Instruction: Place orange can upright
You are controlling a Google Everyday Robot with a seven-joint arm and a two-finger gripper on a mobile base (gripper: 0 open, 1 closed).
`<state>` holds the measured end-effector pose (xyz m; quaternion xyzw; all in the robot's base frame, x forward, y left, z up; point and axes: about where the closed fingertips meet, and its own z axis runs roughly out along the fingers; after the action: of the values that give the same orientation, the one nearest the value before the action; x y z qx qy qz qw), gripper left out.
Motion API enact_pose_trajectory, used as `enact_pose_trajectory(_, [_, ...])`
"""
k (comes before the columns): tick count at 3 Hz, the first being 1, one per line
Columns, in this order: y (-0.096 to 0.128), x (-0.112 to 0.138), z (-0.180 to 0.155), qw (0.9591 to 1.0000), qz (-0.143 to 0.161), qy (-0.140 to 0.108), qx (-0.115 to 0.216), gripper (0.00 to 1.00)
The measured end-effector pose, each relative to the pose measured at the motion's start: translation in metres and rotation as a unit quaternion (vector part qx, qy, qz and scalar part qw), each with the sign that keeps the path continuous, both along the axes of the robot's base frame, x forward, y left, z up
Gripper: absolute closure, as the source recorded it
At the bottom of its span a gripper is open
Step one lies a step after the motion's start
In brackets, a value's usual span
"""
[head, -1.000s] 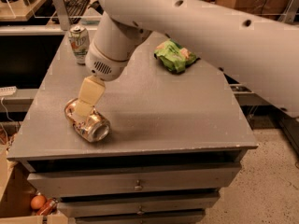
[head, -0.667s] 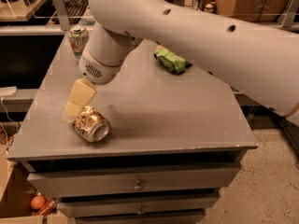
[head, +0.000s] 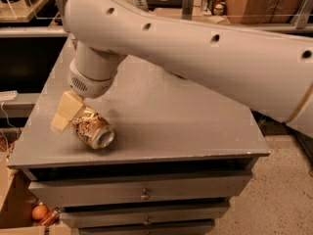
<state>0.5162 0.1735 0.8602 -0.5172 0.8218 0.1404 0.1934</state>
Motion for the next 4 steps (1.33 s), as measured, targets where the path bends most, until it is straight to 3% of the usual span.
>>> enact_pose_trajectory(1, [0.000,-0.005,-0.016,0.9972,-0.034,0.015,-0.066,0.03])
enact_pose_trajectory(2, [-0.002,-0.008,-0.025,0.9920,-0.044,0.024,-0.116,0.07])
enact_pose_trajectory(3, [-0.003,-0.008,-0.027,0.9887,-0.054,0.021,-0.138,0.24])
enact_pose_trajectory(4, [-0.005,-0.003,-0.018,0.9871,-0.063,0.003,-0.147,0.47])
